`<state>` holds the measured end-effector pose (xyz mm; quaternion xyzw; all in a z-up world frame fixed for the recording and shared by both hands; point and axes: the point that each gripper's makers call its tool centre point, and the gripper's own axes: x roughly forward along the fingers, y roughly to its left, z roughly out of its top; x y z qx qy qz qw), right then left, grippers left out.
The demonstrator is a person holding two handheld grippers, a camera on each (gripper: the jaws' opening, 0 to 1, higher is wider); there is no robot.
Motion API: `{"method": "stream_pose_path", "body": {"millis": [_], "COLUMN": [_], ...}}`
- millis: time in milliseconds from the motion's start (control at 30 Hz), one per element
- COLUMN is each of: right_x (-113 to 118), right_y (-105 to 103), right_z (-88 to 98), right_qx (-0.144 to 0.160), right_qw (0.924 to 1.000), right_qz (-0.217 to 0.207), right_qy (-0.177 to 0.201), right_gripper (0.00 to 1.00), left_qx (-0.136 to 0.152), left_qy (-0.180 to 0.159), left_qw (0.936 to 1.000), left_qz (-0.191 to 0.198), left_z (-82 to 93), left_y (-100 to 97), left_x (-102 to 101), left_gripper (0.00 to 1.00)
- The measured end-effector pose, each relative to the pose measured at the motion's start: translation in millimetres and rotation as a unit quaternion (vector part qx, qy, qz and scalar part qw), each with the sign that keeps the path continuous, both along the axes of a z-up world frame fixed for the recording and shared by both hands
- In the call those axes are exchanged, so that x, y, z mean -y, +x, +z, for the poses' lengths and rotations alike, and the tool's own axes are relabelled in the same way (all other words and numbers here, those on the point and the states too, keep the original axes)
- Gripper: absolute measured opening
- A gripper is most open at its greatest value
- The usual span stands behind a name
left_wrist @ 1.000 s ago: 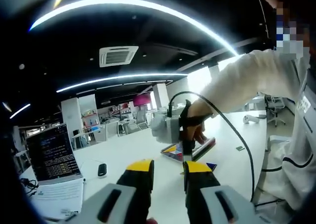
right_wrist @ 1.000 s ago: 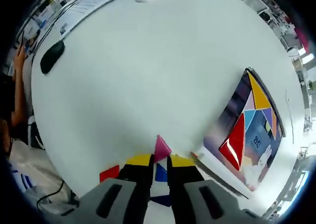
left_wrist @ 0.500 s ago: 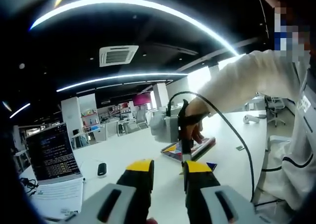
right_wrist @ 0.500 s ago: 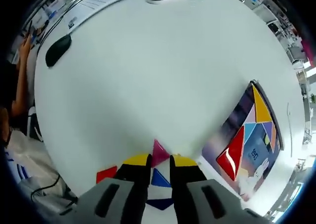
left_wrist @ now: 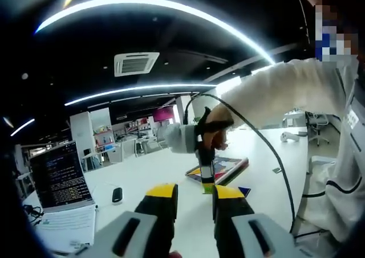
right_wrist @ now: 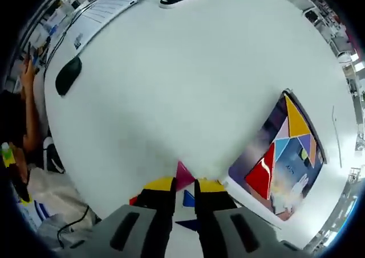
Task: Pick up the tangram pieces one by one and place each piece onto its matching region on the pattern sheet, fitting the shapes together until the outline on the sheet is completely filled by the tangram pieces
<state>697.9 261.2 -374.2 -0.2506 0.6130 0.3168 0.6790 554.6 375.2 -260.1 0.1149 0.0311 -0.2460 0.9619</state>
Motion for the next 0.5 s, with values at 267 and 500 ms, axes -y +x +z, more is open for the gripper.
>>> {"method": "stream_pose_path", "body": {"millis": [267,500], "right_x": [29.5,47.6], "right_y": [54.7,83.5], "right_z": [37.1,28.8], "right_qx": [0.035,0.029], "right_qw": [0.9957,0.9881], "right_qz": [-0.085,-0.151], "right_qy": [0.002,0.006], "right_gripper": [0.14,0.14], "left_qx": [0.0,0.0], "left_qy": [0.001,0.001], "left_qw": [1.0,1.0], "left_qz": [-0.003,0.002], "left_z": [1.3,0.7], "left_y": [-0.8,-1.1], "left_x": [3.0,-1.4], "left_gripper": [0.26,0.26]}}
